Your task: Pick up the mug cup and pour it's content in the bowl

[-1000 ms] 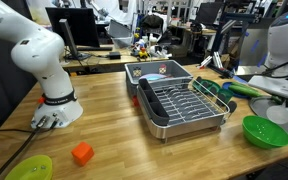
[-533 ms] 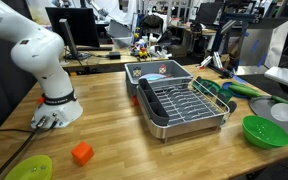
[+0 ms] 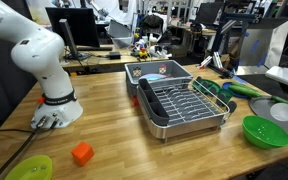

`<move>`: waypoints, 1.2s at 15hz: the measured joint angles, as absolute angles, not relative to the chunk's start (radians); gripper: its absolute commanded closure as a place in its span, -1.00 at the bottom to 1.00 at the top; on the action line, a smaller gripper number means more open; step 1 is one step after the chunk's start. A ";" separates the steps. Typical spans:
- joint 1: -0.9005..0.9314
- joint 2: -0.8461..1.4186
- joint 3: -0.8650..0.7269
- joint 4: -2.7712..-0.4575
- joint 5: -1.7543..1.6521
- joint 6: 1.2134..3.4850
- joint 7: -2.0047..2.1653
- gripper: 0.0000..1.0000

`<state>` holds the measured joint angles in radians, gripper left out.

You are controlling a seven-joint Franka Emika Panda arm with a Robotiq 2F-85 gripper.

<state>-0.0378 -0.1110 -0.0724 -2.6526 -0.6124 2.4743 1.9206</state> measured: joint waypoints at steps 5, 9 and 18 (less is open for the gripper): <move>-0.038 -0.111 -0.072 -2.653 -0.612 2.475 1.921 0.95; -0.044 -0.111 -0.070 -2.646 -0.594 2.475 1.924 0.95; -0.148 -0.040 -0.180 -2.617 -0.073 2.738 1.733 0.95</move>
